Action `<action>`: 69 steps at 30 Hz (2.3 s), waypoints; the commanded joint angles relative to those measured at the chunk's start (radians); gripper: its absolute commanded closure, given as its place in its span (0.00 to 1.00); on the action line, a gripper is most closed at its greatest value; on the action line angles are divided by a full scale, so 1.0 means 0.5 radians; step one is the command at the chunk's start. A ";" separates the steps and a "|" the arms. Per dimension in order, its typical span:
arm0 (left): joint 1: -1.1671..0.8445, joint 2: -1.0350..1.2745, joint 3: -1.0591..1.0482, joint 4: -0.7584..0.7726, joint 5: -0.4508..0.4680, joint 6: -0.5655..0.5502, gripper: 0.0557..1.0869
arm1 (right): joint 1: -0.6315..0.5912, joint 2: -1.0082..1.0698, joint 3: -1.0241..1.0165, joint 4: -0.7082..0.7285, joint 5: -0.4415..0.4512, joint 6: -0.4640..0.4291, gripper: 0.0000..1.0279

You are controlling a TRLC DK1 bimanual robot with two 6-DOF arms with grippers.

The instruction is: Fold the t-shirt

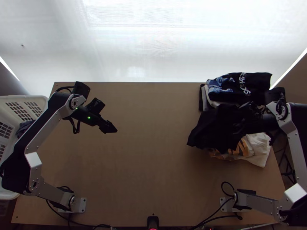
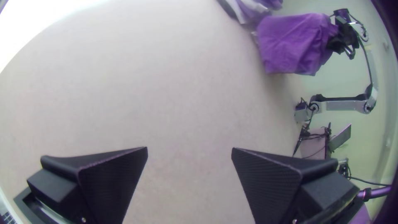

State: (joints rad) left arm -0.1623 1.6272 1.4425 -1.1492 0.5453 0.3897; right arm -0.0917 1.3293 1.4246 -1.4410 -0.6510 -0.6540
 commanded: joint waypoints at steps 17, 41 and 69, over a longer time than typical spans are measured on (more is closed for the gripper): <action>-0.010 0.099 0.122 -0.012 -0.002 0.024 0.05 | -0.918 0.228 -0.257 -0.002 -0.033 -0.720 0.97; -0.016 0.102 0.161 -0.088 -0.051 0.012 0.04 | -1.286 1.054 0.035 0.415 0.360 -0.925 0.97; -0.059 0.136 0.180 -0.033 -0.057 -0.098 0.05 | -1.090 -0.020 -0.110 0.784 0.428 -0.438 0.03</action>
State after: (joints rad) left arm -0.1905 1.6947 1.5372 -1.1778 0.5152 0.3511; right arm -0.7357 1.4979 1.3468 -1.1385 -0.4362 -0.9943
